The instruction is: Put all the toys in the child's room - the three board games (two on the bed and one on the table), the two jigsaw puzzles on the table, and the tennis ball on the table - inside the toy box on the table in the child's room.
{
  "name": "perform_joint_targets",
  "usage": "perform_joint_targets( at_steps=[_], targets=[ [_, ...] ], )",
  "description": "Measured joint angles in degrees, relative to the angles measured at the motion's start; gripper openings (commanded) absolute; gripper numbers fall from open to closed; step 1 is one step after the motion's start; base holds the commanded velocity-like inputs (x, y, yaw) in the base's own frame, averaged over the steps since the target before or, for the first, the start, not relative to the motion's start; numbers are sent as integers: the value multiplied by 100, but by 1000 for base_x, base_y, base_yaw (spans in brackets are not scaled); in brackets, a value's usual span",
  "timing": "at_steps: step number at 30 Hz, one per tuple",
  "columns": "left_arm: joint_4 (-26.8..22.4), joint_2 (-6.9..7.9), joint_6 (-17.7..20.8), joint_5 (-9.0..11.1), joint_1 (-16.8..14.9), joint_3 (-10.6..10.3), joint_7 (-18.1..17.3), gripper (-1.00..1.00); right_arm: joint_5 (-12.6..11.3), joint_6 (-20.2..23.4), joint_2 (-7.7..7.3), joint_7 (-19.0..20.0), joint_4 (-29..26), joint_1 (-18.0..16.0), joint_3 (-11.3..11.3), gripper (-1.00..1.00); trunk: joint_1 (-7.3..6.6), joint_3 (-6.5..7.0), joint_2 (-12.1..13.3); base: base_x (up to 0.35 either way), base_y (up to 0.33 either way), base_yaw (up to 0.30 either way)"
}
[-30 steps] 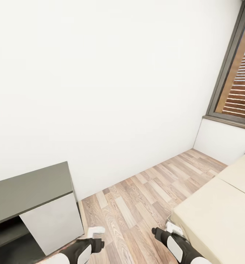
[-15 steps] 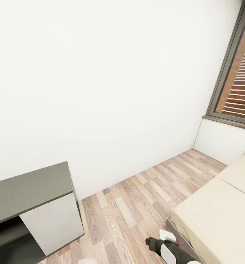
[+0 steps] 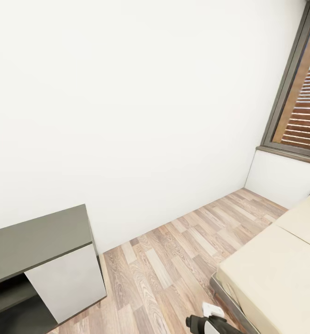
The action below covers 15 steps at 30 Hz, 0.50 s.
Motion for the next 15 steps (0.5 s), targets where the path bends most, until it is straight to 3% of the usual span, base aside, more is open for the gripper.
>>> perform_joint_targets(
  at_steps=[4, 15],
  targets=[
    [5, 109, -29, 10, 45, 1, -5, 100, 229, -2, 2, -5, 75, 34, 1, 100, 0, 0, 0, 0, 0, 0],
    [18, 250, -26, 32, 75, 1, -4, 100, 305, -136, 14, -12, 96, 230, 1, 100, 0, 0, 0, 0, 0, 0]
  ],
)
